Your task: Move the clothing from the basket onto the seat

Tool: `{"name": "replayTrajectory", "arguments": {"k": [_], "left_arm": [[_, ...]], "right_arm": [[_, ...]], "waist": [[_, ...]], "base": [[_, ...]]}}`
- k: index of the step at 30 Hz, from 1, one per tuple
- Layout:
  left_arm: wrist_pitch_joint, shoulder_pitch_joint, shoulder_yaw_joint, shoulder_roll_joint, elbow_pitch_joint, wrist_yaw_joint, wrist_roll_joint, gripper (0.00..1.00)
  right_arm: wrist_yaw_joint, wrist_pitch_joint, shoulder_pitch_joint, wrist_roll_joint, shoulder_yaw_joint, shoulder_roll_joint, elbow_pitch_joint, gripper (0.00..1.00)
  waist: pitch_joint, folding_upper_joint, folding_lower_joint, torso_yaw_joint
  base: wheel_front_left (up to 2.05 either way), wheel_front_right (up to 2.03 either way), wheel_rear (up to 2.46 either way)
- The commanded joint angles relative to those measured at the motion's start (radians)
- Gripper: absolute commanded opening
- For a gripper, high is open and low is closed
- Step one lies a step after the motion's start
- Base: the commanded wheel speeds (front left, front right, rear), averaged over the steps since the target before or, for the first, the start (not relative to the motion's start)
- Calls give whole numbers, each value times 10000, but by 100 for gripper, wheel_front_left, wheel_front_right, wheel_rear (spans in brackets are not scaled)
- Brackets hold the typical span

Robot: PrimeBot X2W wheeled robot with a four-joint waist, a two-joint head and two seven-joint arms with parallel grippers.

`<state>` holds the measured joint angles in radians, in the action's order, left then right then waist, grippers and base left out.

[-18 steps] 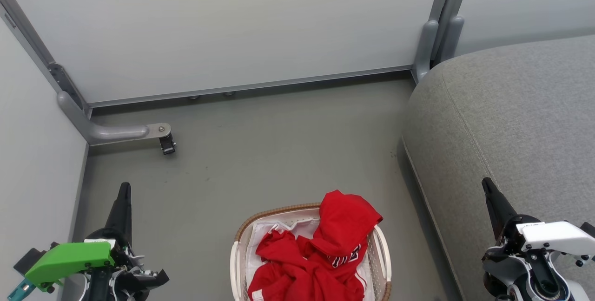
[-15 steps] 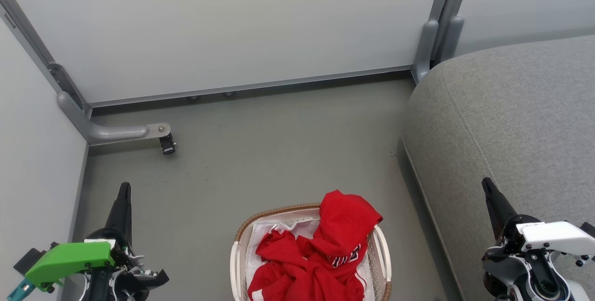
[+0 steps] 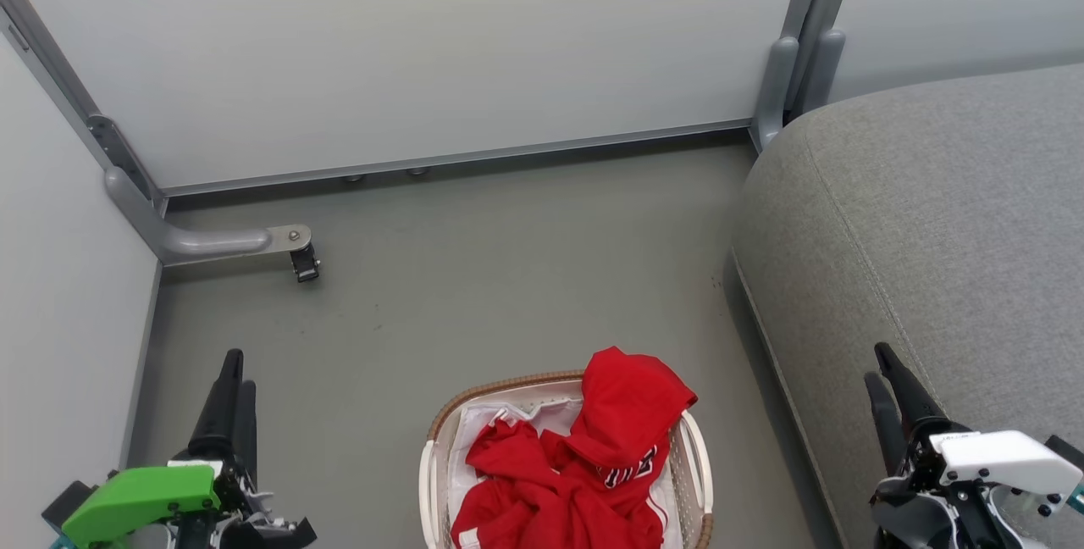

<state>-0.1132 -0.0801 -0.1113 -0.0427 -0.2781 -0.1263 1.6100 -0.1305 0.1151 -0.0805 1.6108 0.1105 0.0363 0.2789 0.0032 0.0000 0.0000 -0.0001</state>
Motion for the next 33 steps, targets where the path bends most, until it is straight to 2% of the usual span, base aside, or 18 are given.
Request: {"name": "replayTrajectory", "arguments": {"k": [1,11,20,26,33], "left_arm": [[37,9,46,1,4,0,-17,100],[538,149,580,-11,233,-8,-334,100],[946,192,884,-22,483,-15,-1329,100],[1192,166,950,-30,710,-20,-2446,100],[1466,146,1004,-38,969,-25,-3763,100]], "right_arm": [[0,-37,10,-19,-25,0,-6,100],[0,-542,135,-410,-212,23,-60,100],[-1,-952,170,-1280,-69,43,-190,100],[-1,-1200,171,-2202,62,56,-454,100],[-1,-1475,230,-3923,47,68,-932,100]], "waist": [[5,0,0,0],[27,0,0,3],[65,0,0,2],[100,0,0,9],[143,0,0,14]], "base": [[0,0,0],[0,0,0],[0,0,0],[0,0,0],[0,0,0]]}}
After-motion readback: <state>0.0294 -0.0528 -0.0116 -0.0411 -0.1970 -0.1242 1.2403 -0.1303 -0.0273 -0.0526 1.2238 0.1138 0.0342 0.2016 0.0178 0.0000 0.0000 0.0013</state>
